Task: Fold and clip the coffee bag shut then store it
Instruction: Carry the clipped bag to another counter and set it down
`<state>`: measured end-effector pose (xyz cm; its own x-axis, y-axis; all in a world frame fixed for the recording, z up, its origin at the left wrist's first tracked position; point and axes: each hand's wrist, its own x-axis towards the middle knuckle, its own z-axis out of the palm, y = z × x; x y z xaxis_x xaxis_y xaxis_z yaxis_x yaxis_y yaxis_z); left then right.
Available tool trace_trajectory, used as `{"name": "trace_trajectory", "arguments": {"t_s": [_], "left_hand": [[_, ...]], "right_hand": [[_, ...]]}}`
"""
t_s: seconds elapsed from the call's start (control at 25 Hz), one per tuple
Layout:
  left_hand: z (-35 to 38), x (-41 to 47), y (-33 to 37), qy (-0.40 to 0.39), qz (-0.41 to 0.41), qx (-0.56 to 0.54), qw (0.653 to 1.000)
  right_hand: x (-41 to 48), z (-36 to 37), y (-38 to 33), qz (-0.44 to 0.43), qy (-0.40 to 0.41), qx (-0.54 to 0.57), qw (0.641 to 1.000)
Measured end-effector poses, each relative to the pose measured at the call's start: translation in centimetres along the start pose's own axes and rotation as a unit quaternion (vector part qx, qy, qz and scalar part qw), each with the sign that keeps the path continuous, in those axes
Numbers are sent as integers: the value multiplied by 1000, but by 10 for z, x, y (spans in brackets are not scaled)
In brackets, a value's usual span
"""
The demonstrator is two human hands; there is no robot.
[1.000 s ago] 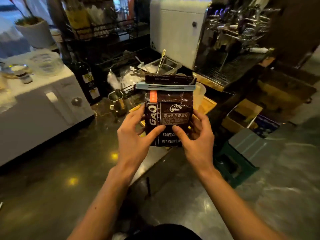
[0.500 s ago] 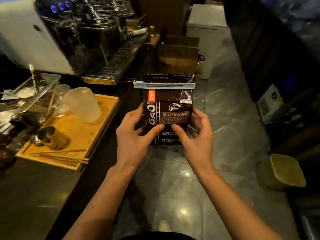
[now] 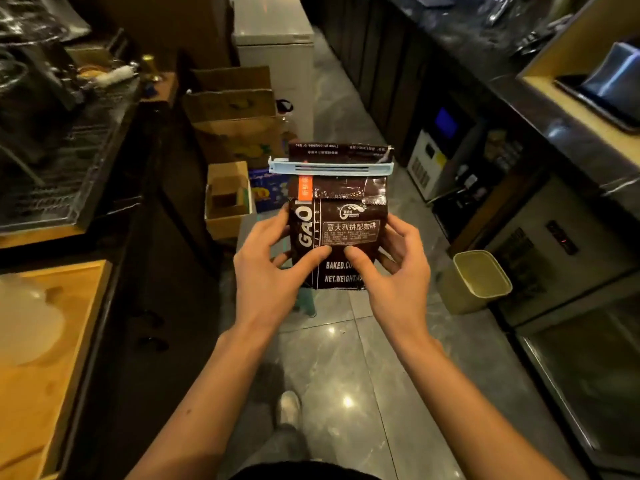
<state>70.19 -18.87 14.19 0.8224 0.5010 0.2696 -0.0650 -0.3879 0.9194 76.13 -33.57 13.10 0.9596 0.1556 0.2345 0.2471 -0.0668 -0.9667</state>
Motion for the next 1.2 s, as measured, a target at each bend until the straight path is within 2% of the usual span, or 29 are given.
{"name": "trace_trajectory", "arguments": {"t_s": [0.28, 0.52, 0.76, 1.2], "left_hand": [[10, 102, -23, -77, 36, -54, 995], [44, 170, -42, -118, 27, -71, 990], [130, 250, -52, -118, 32, -86, 989], [294, 422, -33, -111, 32, -86, 990]], "right_hand": [[67, 33, 5, -14, 90, -59, 994], [130, 37, 29, -1, 122, -75, 990], [232, 4, 75, -2, 137, -72, 988], [455, -78, 124, -16, 117, -67, 991]]}}
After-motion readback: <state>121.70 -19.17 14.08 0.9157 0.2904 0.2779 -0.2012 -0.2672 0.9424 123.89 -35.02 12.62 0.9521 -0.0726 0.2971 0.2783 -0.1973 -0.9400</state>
